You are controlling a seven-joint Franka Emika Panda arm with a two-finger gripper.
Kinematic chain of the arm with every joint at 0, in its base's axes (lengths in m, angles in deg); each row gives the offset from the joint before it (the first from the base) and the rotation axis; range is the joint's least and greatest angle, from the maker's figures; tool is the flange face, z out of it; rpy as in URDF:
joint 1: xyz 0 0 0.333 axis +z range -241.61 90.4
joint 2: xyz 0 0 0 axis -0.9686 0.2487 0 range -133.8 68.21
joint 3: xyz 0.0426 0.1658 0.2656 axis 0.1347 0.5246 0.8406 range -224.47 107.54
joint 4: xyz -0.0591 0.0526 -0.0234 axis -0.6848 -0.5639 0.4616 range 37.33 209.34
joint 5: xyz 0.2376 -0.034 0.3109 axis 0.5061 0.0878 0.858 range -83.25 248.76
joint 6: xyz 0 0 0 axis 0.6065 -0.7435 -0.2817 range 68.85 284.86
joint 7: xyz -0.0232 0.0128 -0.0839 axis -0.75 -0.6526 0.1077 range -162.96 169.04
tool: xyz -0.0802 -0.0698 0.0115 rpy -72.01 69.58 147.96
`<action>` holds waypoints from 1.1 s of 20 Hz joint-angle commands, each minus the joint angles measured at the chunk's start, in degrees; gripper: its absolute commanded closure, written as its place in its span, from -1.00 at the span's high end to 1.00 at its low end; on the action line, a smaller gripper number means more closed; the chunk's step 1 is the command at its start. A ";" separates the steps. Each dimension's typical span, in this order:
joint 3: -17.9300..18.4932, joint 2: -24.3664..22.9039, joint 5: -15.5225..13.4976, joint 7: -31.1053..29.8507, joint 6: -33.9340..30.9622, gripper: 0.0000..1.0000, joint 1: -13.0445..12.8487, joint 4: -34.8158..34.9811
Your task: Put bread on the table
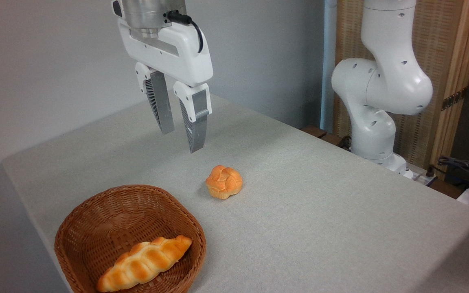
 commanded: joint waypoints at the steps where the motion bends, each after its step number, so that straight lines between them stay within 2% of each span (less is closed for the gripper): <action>1: 0.53 0.51 0.04 0.68 -2.89 1.00 -0.21 -1.67; 12: 5.01 0.69 0.12 0.86 -2.98 1.00 -5.04 -2.37; 22: 5.19 0.77 1.62 1.03 -2.98 1.00 -6.01 -2.20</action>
